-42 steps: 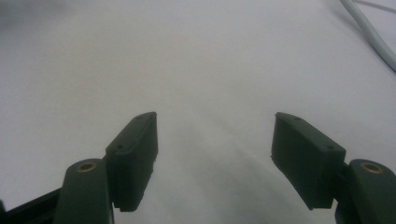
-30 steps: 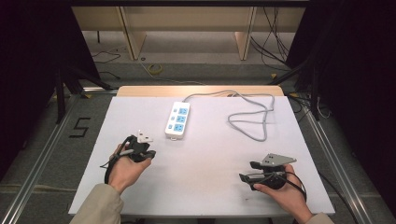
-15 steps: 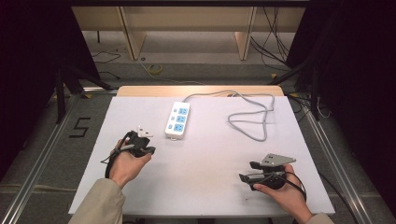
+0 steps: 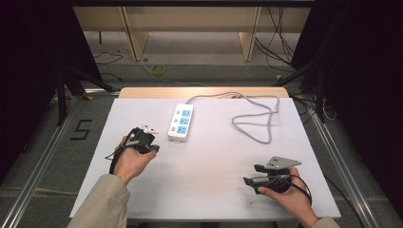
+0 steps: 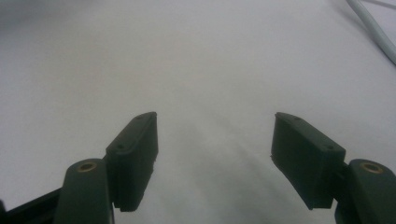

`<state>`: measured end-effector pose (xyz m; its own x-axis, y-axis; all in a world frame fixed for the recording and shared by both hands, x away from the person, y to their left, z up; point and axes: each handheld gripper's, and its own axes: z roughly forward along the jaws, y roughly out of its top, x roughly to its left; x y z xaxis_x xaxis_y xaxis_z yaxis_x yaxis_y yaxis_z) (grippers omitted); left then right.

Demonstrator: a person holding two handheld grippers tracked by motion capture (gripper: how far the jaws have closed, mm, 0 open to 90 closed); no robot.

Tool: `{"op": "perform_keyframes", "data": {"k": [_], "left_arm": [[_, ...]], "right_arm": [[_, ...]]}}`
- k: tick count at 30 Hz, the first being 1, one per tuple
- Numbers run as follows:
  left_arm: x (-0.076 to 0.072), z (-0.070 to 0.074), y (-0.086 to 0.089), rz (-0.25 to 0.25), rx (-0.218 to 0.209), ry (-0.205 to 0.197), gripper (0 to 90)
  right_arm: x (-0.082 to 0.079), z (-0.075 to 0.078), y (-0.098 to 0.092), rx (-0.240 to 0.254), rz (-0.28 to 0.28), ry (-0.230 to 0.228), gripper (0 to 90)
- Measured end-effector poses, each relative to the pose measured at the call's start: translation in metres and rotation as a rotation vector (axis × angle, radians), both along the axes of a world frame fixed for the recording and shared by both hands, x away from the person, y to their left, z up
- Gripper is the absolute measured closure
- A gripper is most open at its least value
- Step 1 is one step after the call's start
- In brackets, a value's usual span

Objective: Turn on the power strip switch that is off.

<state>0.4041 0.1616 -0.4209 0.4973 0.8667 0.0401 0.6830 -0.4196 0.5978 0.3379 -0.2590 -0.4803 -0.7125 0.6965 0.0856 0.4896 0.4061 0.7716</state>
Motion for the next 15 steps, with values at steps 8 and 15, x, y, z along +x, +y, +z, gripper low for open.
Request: {"op": "perform_keyframes", "data": {"k": [8,15], "left_arm": [[0.005,0.002,-0.001,-0.002,0.007,0.01,89.6],[0.011,0.004,-0.003,0.0,0.004,0.013,89.6]], "right_arm": [[0.0,0.0,0.0,0.0,0.0,0.0,32.6],[0.0,0.0,0.0,0.001,0.0,0.001,32.6]]}}
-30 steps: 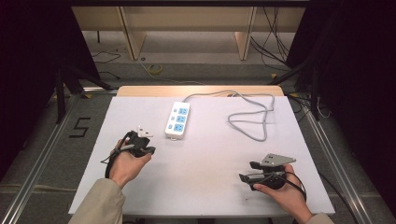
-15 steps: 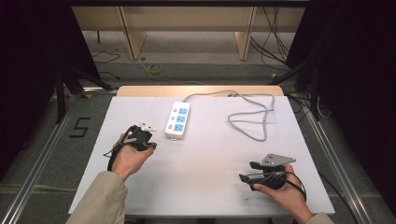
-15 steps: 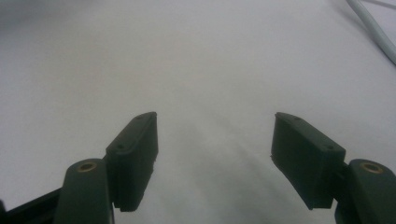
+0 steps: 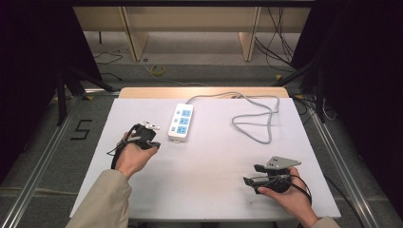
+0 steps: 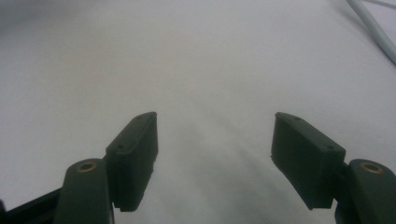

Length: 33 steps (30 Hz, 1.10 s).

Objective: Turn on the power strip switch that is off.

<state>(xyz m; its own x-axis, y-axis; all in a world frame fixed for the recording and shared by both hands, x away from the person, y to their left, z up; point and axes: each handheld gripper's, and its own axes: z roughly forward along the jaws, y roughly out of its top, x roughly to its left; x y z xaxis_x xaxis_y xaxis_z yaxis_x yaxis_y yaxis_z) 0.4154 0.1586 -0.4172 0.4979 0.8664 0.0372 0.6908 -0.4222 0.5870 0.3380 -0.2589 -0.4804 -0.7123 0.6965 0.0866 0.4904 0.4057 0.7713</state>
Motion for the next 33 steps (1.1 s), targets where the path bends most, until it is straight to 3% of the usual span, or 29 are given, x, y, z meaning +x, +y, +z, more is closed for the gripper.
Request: {"op": "perform_keyframes", "data": {"k": [33], "left_arm": [[0.032,0.002,-0.015,0.003,0.019,0.025,89.6]], "right_arm": [[0.0,0.0,0.0,0.005,-0.001,0.001,32.6]]}}
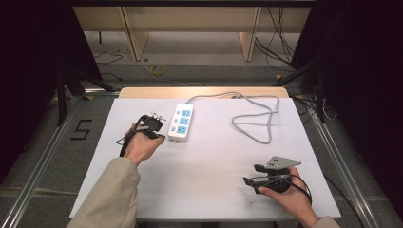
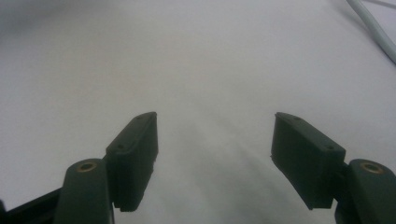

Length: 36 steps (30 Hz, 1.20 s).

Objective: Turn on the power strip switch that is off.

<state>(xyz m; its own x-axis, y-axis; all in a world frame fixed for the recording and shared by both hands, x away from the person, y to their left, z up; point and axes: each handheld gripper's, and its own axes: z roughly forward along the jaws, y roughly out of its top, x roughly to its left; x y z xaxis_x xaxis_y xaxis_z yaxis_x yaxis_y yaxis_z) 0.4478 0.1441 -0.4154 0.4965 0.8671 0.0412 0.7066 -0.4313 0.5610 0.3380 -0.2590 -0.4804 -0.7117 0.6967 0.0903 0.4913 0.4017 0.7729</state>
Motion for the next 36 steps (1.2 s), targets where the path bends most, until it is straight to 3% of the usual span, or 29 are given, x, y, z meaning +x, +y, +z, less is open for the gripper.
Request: {"op": "perform_keyframes", "data": {"k": [18,34,36], "left_arm": [[0.012,0.0,-0.001,0.019,-0.001,0.011,89.6],[0.023,-0.001,-0.007,0.02,0.024,0.014,89.5],[0.024,0.0,-0.008,0.021,0.011,0.018,89.6]], "right_arm": [[0.0,0.0,0.0,-0.002,0.005,0.001,32.5],[0.0,0.0,0.0,-0.002,0.005,0.0,32.5],[0.0,0.0,0.0,-0.002,0.005,0.0,32.5]]}}
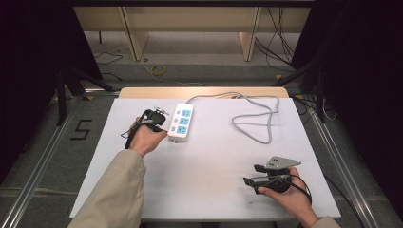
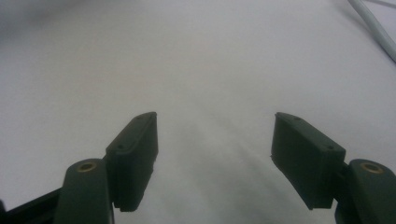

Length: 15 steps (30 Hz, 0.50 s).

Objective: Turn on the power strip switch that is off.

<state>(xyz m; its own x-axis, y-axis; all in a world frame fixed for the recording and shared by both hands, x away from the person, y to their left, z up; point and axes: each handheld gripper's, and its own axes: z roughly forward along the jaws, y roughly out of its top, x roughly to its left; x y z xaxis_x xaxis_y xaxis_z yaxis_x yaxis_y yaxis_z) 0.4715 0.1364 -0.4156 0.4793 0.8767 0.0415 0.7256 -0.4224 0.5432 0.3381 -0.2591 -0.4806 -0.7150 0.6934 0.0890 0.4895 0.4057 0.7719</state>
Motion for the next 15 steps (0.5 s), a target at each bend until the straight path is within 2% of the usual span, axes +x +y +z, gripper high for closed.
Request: {"op": "perform_keyframes", "data": {"k": [15], "left_arm": [[0.01,0.0022,-0.0082,-0.003,0.015,0.001,89.5]], "right_arm": [[-0.0001,-0.0001,0.0005,0.001,0.004,0.0,32.5]]}}
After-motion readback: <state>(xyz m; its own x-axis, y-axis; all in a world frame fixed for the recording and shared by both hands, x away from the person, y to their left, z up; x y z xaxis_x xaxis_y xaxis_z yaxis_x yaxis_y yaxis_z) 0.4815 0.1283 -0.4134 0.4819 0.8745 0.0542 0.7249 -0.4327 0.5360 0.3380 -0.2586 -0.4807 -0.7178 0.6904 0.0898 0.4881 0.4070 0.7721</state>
